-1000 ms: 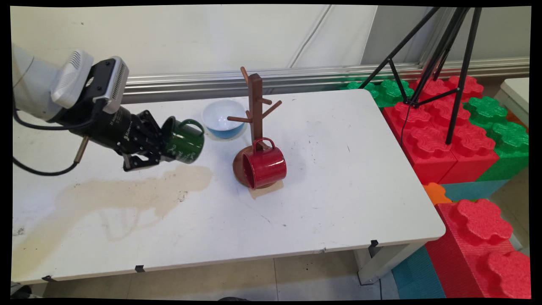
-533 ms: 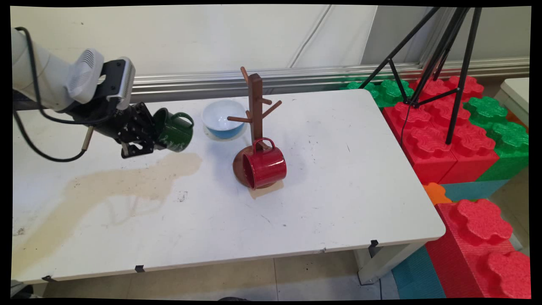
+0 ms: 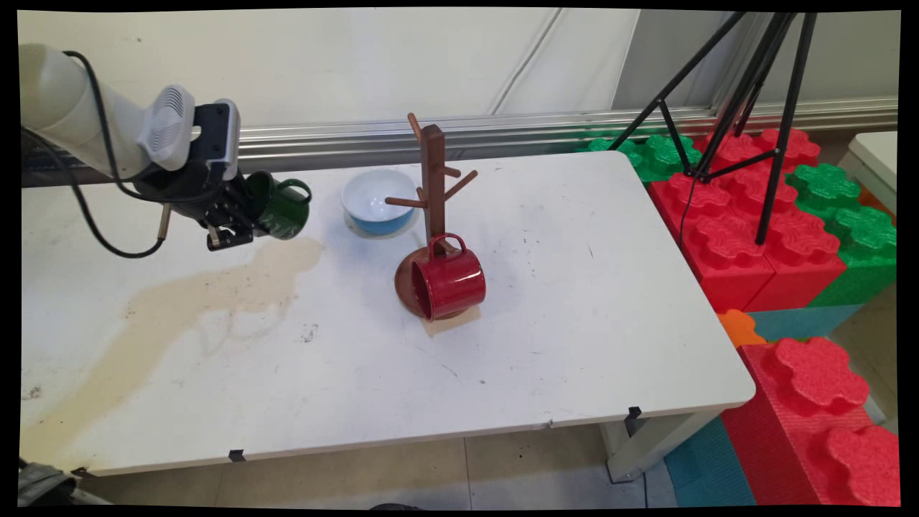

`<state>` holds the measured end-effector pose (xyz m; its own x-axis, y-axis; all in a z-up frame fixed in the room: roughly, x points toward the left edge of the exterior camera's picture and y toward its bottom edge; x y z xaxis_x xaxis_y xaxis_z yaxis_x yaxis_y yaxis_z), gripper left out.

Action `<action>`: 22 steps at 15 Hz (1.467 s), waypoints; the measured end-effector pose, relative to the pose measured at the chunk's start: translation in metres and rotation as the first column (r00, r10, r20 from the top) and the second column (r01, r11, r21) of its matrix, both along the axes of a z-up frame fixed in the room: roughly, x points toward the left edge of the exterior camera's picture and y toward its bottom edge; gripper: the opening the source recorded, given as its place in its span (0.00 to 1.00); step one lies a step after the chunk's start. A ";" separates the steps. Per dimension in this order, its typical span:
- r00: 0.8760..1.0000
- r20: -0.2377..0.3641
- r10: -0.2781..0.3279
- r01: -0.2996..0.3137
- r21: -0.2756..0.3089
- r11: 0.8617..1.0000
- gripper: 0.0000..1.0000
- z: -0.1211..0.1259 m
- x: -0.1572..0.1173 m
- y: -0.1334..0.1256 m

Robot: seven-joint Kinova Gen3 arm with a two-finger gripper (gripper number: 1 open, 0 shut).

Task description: Place the picked object on the table

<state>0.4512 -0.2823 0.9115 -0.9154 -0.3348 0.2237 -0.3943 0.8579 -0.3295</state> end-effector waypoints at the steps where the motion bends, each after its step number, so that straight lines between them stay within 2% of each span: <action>1: 1.000 0.014 0.014 -0.014 0.001 1.000 0.00 -0.004 0.002 -0.004; 4: 0.997 0.058 0.054 -0.055 0.012 0.998 0.00 -0.016 0.008 -0.014; 8: 0.993 0.090 0.078 -0.081 0.034 0.996 0.00 -0.030 0.009 -0.021; 13: 0.988 0.129 0.090 -0.100 0.077 0.992 0.00 -0.048 0.008 -0.027; 22: 0.981 0.164 0.108 -0.131 0.132 0.983 0.00 -0.065 0.002 -0.037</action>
